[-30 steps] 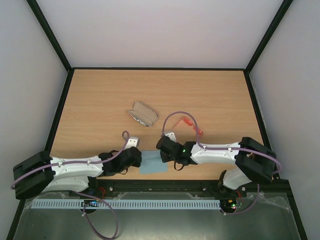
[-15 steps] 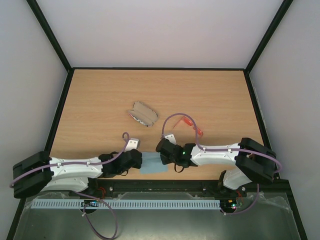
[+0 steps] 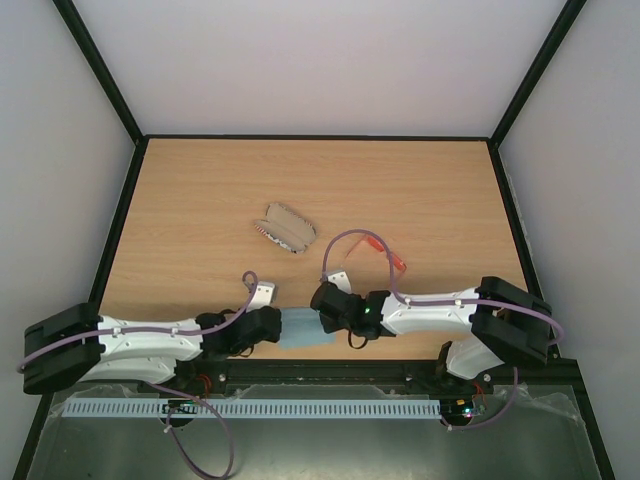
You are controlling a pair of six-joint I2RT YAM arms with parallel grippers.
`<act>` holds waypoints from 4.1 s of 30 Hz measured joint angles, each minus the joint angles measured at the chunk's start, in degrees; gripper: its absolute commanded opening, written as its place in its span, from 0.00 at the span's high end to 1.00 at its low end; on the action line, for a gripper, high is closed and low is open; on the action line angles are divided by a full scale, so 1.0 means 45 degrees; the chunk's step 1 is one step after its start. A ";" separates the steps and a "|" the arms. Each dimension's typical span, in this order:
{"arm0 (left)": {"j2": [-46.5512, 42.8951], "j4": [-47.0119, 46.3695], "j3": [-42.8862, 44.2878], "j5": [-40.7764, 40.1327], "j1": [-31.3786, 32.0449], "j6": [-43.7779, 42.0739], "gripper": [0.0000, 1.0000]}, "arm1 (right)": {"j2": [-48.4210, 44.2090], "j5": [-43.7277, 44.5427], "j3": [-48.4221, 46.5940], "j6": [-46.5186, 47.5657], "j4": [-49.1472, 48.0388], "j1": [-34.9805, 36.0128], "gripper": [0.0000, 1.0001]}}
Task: Organize the sunglasses
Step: Fold the glasses cleaning cloth at the center of the board.
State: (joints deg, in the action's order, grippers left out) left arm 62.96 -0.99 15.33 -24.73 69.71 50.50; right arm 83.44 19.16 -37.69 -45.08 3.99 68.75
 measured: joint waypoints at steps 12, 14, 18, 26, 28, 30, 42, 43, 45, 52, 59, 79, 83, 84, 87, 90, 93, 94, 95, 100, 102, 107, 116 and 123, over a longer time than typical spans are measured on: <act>-0.0510 0.0010 -0.0092 -0.0840 0.0797 0.0291 0.95 | -0.0223 0.0364 0.0228 -0.0092 -0.0102 0.0267 0.99; -0.0505 0.0010 -0.0092 -0.0913 0.0889 0.0340 0.93 | -0.0306 0.0427 0.0233 -0.0092 -0.0117 0.0311 0.99; -0.0452 0.0015 -0.0151 -0.1088 0.1112 0.0544 0.87 | -0.0384 0.0486 0.0296 -0.0092 -0.0170 0.0408 0.98; -0.0374 0.0136 -0.0185 -0.1433 0.1613 0.0991 0.77 | -0.0389 0.0525 0.0481 -0.0136 -0.0238 0.0656 0.96; -0.0374 0.0165 -0.0185 -0.1520 0.1685 0.1122 0.77 | -0.0389 0.0525 0.0588 -0.0160 -0.0296 0.0695 0.96; -0.0374 0.0204 -0.0185 -0.1574 0.1763 0.1219 0.77 | -0.0389 0.0525 0.0685 -0.0194 -0.0306 0.0733 0.96; -0.0325 0.0709 -0.0185 -0.1953 0.2846 0.2123 0.78 | -0.0680 0.0515 0.0996 -0.0379 -0.0427 0.0967 0.91; -0.0287 0.0748 -0.0185 -0.1996 0.2943 0.2244 0.78 | -0.0690 0.0515 0.1015 -0.0379 -0.0452 0.1005 0.91; -0.0233 0.0908 -0.0185 -0.2098 0.3123 0.2482 0.77 | -0.0733 0.0505 0.1059 -0.0393 -0.0500 0.1098 0.92; -0.0296 0.1841 -0.0107 -0.2346 0.3235 0.3254 0.76 | -0.0996 0.0359 0.1457 -0.0612 -0.0631 0.1511 0.94; -0.1219 0.2511 0.0063 -0.2336 0.3235 0.3531 0.68 | -0.1311 0.0155 0.1851 -0.0889 -0.0865 0.1923 0.95; 0.0097 0.1379 0.0942 -0.0330 0.1632 0.2492 0.64 | -0.2696 0.0971 0.1642 -0.1224 -0.0209 0.1938 0.94; -0.0262 0.1073 0.0758 0.0117 0.1258 0.2171 0.64 | -0.2735 0.0665 0.2123 -0.1224 -0.0593 0.1928 0.94; -0.0345 0.1005 0.0748 0.0219 0.1185 0.2074 0.64 | -0.2725 0.0597 0.2249 -0.1224 -0.0636 0.1928 0.94; -0.0423 0.0787 0.0748 0.0505 0.1001 0.1904 0.67 | -0.2560 0.0413 0.2521 -0.1224 -0.0816 0.1928 0.94; -0.0296 0.0651 0.0748 0.0816 0.0855 0.1753 0.68 | -0.2317 0.0316 0.2618 -0.1229 -0.1035 0.1919 0.95; 0.0092 0.0549 0.0748 0.1069 0.0821 0.1666 0.69 | -0.2050 0.0243 0.2642 -0.1229 -0.1287 0.1914 0.95; 0.0282 0.0495 0.0748 0.1146 0.0792 0.1647 0.69 | -0.1977 0.0214 0.2642 -0.1229 -0.1345 0.1914 0.95; 0.0510 0.0457 0.0763 0.1190 0.0767 0.1627 0.69 | -0.1919 0.0189 0.2642 -0.1229 -0.1394 0.1914 0.95; 0.1219 0.0379 0.0874 0.1268 0.0685 0.1583 0.69 | -0.1787 0.0121 0.2642 -0.1229 -0.1603 0.1914 0.95; 0.1263 0.0335 0.0957 0.1268 0.0612 0.1545 0.69 | -0.1783 0.0107 0.2642 -0.1229 -0.1637 0.1914 0.95; 0.1268 0.0316 0.1049 0.1268 0.0379 0.1384 0.68 | -0.1783 0.0087 0.2642 -0.1229 -0.1661 0.1914 0.95; 0.1778 0.0112 0.1438 0.1433 0.0092 0.0967 0.75 | -0.1773 0.0078 0.2686 -0.1224 -0.1875 0.1914 0.95; 0.2089 0.0034 0.1438 0.1695 0.0073 0.0874 0.85 | -0.1778 0.0073 0.2739 -0.1224 -0.1923 0.1914 0.95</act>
State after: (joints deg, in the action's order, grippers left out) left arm 72.36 -0.84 21.80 -17.10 70.04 54.43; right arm 75.44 19.49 -25.36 -50.59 -4.67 77.36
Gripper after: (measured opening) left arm 0.194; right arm 0.052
